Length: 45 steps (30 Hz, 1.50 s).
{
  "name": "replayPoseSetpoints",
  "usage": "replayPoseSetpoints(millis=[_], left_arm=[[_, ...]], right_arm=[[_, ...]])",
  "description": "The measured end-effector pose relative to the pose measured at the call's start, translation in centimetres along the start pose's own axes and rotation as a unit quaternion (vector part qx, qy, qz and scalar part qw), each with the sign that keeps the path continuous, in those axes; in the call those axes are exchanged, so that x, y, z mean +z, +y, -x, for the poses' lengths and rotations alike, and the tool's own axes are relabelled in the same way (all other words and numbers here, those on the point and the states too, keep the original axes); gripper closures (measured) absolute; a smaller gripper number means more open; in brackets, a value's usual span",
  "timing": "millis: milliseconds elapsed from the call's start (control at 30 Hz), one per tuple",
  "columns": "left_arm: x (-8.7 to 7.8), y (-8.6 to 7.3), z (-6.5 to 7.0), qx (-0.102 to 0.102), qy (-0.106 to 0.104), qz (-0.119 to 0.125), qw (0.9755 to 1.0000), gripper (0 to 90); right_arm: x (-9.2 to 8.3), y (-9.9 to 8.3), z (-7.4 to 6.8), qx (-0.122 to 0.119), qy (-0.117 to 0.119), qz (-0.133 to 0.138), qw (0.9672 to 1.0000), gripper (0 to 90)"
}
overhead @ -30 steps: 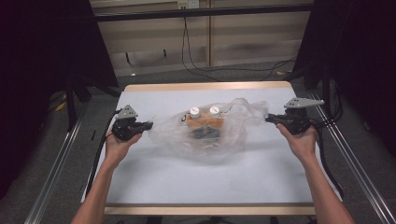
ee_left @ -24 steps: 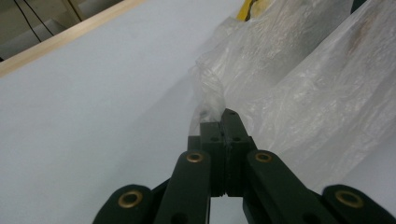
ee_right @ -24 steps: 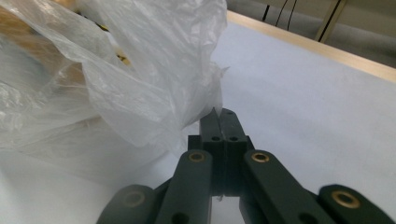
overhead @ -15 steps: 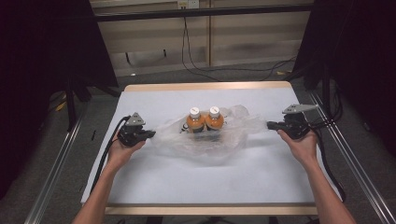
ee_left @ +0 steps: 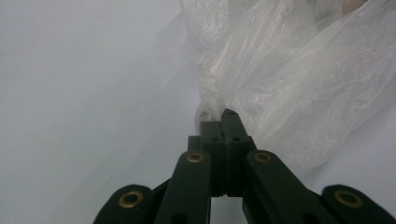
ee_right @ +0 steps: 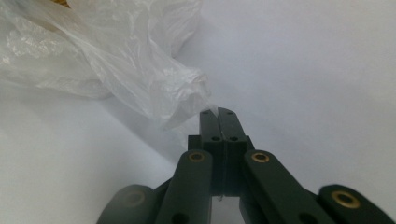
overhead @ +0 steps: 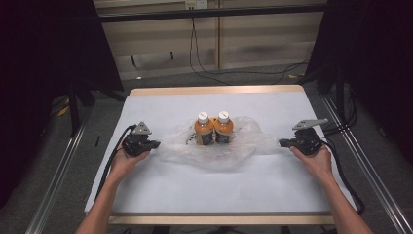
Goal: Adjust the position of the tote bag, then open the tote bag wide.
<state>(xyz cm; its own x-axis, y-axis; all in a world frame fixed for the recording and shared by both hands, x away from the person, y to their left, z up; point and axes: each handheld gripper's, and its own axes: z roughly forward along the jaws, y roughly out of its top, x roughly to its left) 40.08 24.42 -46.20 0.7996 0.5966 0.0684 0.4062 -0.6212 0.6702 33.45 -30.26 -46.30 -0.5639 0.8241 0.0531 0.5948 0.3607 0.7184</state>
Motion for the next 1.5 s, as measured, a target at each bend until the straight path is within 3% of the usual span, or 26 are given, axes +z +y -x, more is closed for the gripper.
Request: replayPoseSetpoints(millis=[267, 467, 567, 700, 733, 800, 867, 933, 1000, 1100, 1300, 1467, 1500], left_arm=[[0.4, -0.7, -0.6, -0.019, -0.01, -0.005, 0.9997, 90.0], [0.8, -1.0, -0.9, -0.03, -0.022, -0.001, 0.9993, 90.0], [0.7, -1.0, -0.8, -0.022, -0.017, -0.009, 0.9996, 90.0], [0.5, -1.3, -0.7, -0.041, -0.031, 0.006, 0.9987, 88.8], [0.3, -1.3, -0.7, -0.048, -0.033, 0.017, 0.9982, 86.3], [0.0, -1.3, -0.8, -0.053, -0.034, 0.034, 0.9975, 80.2], [-0.6, -1.2, -0.8, -0.064, -0.041, 0.051, 0.9958, 67.6], [-1.2, -1.1, -0.6, -0.062, -0.03, 0.065, 0.9955, 58.4], [-1.8, -1.0, -0.5, -0.069, -0.022, 0.071, 0.9949, 43.4], [-3.0, -1.0, -0.3, -0.076, -0.018, 0.09, 0.9928, 32.1], [-5.6, -1.3, -0.2, -0.078, -0.012, 0.129, 0.9885, 28.0], [-6.5, -0.3, 0.8, -0.057, -0.008, 0.154, 0.9864, 37.9], [-6.5, 0.1, 1.0, -0.049, -0.014, 0.157, 0.9863, 43.0]], right_arm=[[1.1, -0.8, -0.1, 0.0, 0.008, -0.026, 0.9996, 90.0], [1.6, -1.0, 0.2, 0.008, 0.011, -0.024, 0.9996, 90.0], [1.5, -1.1, -0.1, 0.004, 0.005, -0.023, 0.9997, 90.0], [1.3, -1.3, -0.2, 0.008, 0.008, -0.02, 0.9997, 90.0], [1.3, -1.5, -0.2, 0.004, 0.016, -0.013, 0.9998, 89.8], [0.9, -1.6, -0.2, 0.008, 0.026, -0.001, 0.9996, 76.4], [0.3, -1.6, 0.0, 0.018, 0.039, 0.028, 0.9987, 68.3], [-0.3, -1.5, 0.1, 0.024, 0.048, 0.051, 0.9973, 58.1], [-0.9, -1.3, 0.1, 0.03, 0.05, 0.068, 0.996, 50.7], [-1.7, -1.2, -0.1, 0.034, 0.045, 0.082, 0.9951, 41.3], [-3.8, -0.7, -0.7, 0.031, 0.039, 0.107, 0.993, 28.8], [-5.5, -0.3, -1.7, 0.014, 0.038, 0.13, 0.9907, 31.1], [-5.7, 0.1, -2.1, 0.007, 0.043, 0.133, 0.9902, 38.7]])
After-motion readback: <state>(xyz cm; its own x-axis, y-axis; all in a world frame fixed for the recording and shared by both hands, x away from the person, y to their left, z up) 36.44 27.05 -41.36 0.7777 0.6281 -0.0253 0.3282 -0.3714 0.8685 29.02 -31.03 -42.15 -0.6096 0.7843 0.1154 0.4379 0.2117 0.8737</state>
